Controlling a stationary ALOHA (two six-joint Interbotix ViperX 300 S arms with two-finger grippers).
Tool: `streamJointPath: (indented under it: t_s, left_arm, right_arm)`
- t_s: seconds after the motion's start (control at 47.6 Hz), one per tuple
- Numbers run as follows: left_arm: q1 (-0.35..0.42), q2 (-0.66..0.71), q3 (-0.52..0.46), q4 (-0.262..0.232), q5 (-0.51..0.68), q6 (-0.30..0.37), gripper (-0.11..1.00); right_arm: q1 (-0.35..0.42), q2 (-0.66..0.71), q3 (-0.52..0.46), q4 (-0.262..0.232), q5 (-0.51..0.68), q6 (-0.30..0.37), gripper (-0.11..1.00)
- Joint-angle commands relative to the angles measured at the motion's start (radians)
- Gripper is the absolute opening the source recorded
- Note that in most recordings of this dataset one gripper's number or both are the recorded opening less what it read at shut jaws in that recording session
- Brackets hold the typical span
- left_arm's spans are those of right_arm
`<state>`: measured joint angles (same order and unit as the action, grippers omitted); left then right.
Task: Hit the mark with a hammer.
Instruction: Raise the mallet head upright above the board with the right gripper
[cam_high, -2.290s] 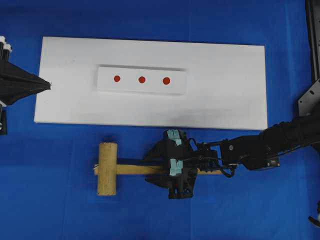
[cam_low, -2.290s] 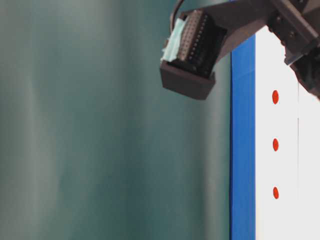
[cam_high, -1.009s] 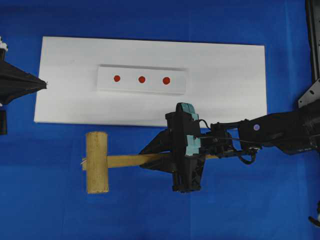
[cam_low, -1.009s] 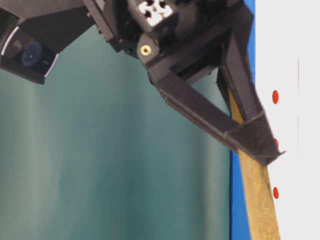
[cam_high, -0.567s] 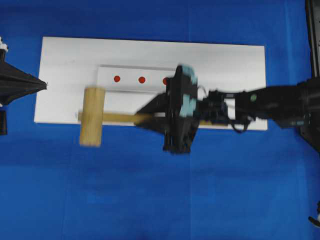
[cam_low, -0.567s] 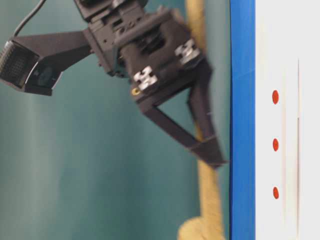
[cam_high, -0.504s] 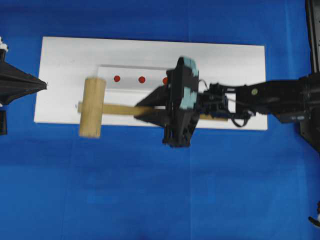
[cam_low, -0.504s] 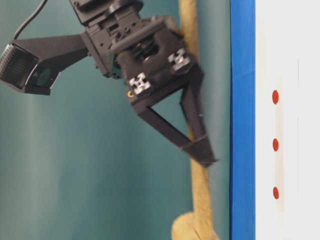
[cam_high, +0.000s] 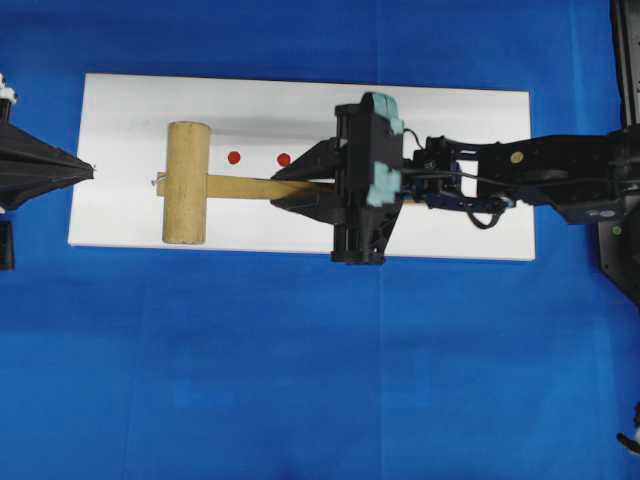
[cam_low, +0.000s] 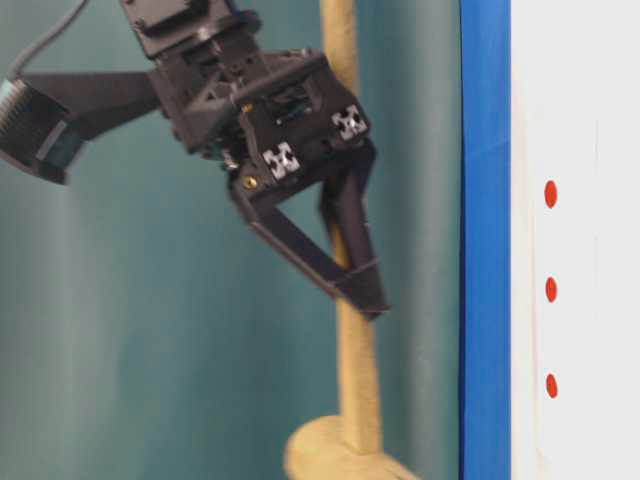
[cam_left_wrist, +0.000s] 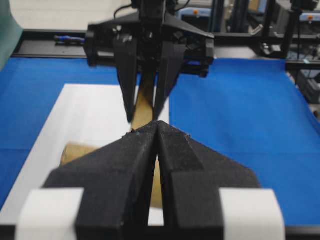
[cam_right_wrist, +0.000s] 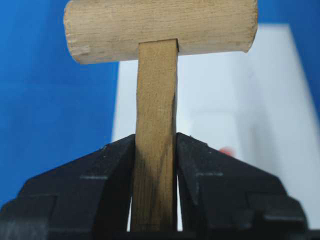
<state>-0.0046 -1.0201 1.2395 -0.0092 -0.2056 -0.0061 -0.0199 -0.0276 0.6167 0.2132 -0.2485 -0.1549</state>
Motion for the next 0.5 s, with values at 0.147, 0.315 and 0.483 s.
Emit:
streamJointPath:
  t_s: [0.147,0.315,0.483]
  left_arm:
    - [-0.002,0.006,-0.009,-0.006,-0.006,-0.003,0.0]
    - [-0.002,0.006,-0.009,-0.008,-0.005,-0.006,0.0]
    - [-0.002,0.006,-0.009,-0.008,-0.005,-0.011,0.0]
  right_arm:
    - [-0.037,-0.071,-0.015,-0.014,-0.014,-0.259,0.1]
    - [-0.043,-0.077,-0.015,-0.014,-0.061,-0.468,0.1]
    - [-0.041,-0.075,-0.012,-0.011,-0.126,-0.686,0.1]
